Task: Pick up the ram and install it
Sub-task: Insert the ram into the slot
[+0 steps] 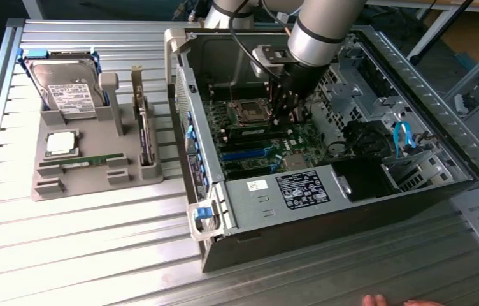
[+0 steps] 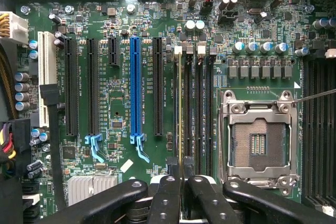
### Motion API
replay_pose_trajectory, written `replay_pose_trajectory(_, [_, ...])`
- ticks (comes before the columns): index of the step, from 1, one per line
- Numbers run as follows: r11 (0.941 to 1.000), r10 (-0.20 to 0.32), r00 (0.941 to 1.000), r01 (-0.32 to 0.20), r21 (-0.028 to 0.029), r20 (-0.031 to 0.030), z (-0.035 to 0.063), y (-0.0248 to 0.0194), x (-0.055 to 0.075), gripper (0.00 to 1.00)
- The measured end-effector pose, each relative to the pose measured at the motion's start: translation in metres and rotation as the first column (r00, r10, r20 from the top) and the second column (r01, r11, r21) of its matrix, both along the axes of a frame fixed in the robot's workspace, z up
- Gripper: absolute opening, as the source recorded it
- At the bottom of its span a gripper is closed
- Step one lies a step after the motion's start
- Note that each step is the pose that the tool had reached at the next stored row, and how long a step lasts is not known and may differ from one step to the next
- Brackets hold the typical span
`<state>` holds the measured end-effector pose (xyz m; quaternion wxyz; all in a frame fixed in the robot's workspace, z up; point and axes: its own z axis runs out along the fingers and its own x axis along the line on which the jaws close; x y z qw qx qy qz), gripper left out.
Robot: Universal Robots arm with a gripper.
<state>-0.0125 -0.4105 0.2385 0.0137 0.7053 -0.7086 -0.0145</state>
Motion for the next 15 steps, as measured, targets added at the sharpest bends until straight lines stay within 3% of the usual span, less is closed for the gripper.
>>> replay_pose_trajectory(15, [1.0000,0.000,1.0000,0.000,0.0001,0.0000,-0.0012,0.0005,0.0000,0.12])
